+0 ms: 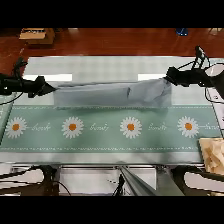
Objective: Fold the shirts.
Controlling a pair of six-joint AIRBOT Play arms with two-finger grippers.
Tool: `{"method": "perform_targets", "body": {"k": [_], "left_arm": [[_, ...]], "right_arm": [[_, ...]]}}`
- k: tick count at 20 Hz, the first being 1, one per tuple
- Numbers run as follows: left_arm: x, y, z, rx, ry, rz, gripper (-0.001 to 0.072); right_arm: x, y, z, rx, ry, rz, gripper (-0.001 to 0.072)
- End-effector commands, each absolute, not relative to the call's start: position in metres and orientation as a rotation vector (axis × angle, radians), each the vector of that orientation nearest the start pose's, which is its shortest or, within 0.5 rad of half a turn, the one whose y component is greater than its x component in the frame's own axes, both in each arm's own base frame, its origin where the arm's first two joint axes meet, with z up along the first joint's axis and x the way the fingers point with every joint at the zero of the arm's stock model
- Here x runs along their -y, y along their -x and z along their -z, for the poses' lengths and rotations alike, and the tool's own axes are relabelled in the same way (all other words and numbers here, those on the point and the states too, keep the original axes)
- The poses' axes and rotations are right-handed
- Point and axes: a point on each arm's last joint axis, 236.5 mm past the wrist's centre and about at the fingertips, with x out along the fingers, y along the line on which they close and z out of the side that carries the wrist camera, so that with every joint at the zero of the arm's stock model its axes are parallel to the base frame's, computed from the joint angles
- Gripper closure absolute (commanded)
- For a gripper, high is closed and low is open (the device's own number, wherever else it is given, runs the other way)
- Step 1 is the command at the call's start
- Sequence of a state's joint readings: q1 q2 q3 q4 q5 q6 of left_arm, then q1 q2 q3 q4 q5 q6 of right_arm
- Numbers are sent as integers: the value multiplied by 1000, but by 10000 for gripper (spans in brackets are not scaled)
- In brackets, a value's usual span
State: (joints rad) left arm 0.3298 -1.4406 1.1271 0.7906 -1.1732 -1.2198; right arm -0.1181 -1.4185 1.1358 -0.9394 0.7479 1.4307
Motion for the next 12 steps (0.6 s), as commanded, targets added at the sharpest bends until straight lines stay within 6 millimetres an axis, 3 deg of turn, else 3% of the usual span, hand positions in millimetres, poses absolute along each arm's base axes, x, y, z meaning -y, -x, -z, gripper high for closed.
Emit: {"method": "perform_targets", "body": {"k": [1,6,7,8,9,10,11,12], "left_arm": [[25,-442,24,-1189,695,313,686],[23,-456,56,-1244,723,305,681],[21,-455,61,-1250,732,299,634],[18,-455,61,-1252,737,296,507],[13,-454,60,-1250,740,291,315],[8,-453,56,-1251,746,295,167],[1,-452,50,-1254,754,302,115],[-8,-450,42,-1252,765,307,114]], "right_arm": [[-34,-515,-3,-875,-644,-85,699],[-41,-518,23,-905,-623,-77,697],[-40,-518,28,-916,-608,-75,674],[-38,-517,29,-918,-587,-73,549],[-34,-517,28,-915,-568,-71,389],[-27,-515,23,-907,-533,-75,286],[-14,-511,15,-901,-473,-73,267],[4,-504,9,-906,-400,-51,267]]}}
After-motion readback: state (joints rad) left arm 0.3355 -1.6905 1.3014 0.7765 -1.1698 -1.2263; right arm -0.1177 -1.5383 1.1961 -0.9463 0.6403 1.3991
